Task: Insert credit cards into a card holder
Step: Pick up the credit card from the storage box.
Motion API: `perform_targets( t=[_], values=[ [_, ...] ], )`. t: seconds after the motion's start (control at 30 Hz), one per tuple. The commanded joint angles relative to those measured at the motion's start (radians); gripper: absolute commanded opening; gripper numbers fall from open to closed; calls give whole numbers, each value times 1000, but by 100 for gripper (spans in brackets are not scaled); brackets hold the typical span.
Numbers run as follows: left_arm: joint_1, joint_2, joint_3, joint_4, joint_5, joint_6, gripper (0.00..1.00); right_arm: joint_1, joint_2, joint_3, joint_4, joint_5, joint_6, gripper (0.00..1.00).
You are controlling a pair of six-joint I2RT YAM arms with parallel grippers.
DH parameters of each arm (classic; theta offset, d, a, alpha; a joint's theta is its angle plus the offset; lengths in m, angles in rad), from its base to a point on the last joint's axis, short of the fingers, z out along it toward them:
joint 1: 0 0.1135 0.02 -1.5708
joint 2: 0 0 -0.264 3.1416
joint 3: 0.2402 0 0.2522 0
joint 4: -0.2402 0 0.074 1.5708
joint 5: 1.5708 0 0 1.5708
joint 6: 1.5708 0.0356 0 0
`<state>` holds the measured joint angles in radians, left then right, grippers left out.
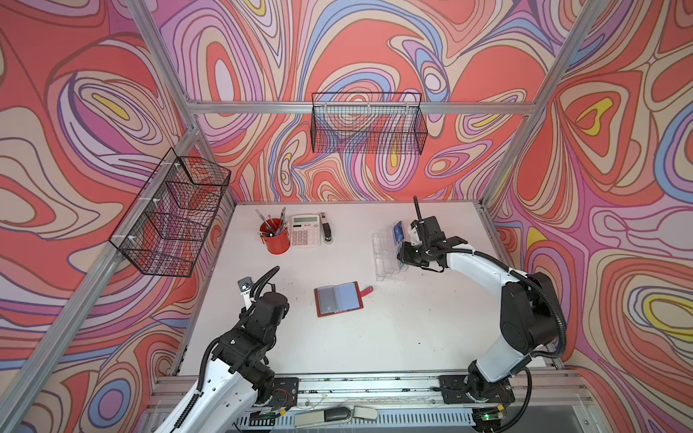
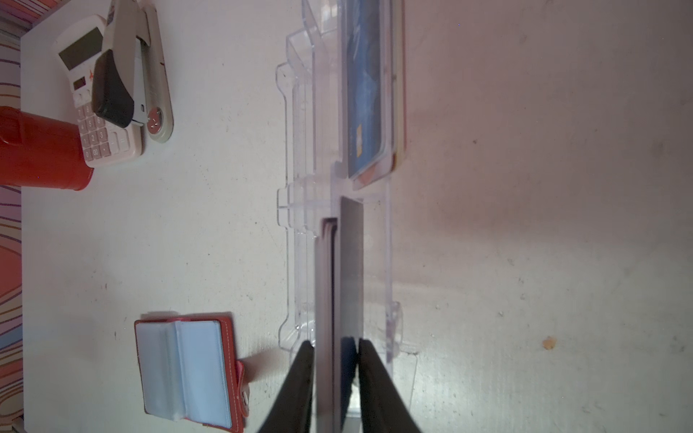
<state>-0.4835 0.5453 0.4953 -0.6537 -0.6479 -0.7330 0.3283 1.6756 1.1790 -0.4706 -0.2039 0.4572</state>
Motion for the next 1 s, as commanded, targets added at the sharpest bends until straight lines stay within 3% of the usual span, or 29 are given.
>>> perform_targets(
  t=[0.0, 0.33, 0.97],
  values=[
    [6, 2, -4, 4, -9, 6, 50, -3, -42, 24, -19, -8, -8, 23],
    [5, 0, -4, 3, -9, 7, 51, -3, -89, 22, -26, -7, -8, 23],
    [6, -2, -5, 4, -3, 9, 51, -3, -137, 20, -55, 100, -16, 10]
  ],
)
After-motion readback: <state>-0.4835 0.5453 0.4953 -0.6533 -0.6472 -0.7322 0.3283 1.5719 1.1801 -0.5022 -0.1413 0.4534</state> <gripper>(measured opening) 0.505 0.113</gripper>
